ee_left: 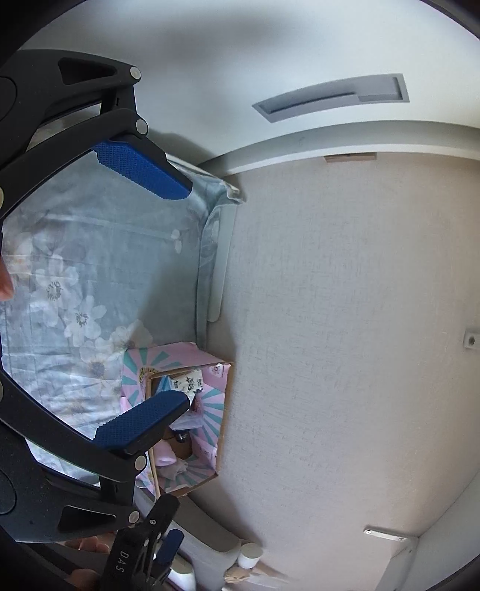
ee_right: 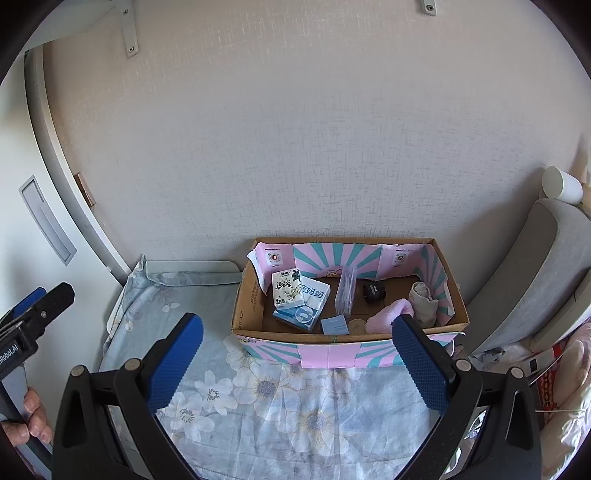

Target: Organize objects

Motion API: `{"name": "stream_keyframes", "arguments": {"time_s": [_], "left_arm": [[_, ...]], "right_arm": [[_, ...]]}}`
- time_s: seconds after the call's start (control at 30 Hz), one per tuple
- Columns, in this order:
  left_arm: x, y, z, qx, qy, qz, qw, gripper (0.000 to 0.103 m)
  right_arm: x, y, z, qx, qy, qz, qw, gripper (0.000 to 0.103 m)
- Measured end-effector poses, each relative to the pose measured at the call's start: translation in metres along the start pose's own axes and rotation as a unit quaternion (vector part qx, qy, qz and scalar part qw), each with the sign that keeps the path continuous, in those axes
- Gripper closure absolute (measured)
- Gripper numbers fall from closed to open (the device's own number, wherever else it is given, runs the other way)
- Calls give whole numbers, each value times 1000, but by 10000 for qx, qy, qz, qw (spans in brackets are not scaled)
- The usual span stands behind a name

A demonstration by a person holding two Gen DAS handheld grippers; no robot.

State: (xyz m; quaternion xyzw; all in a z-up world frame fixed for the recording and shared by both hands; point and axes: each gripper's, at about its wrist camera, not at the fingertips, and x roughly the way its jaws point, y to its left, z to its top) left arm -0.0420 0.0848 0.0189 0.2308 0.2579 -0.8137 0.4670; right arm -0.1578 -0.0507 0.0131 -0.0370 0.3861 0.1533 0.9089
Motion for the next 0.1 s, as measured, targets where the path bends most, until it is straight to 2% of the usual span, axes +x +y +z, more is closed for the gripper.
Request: {"name": "stream_keyframes", "arguments": {"time_s": [0.1], "left_arm": [[0, 2, -1, 50, -12, 102, 9999, 0]], "right_arm": [[0, 0, 0, -2, 0, -25, 10000, 1]]}}
